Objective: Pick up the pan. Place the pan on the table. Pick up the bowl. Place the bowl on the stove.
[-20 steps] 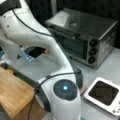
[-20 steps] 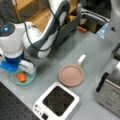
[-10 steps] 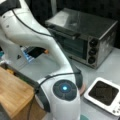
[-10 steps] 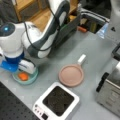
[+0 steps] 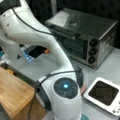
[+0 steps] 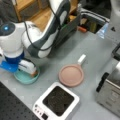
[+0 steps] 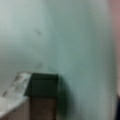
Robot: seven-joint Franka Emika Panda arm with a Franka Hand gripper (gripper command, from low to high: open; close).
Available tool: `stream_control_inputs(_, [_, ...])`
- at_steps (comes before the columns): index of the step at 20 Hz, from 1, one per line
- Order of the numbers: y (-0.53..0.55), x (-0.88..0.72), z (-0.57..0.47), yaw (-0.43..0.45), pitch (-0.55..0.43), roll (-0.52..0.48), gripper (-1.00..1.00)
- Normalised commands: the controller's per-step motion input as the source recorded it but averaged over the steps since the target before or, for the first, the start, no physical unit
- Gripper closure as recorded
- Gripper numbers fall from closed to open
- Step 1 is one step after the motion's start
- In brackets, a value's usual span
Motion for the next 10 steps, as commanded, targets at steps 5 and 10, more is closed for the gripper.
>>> stream_control_inputs(5, [0.0, -0.22, 0.1, -0.04, 0.055, 0.382, 1.0])
stream_control_inputs(10, [-0.02, -0.13, 0.09, -0.083, 0.041, 0.379, 1.0])
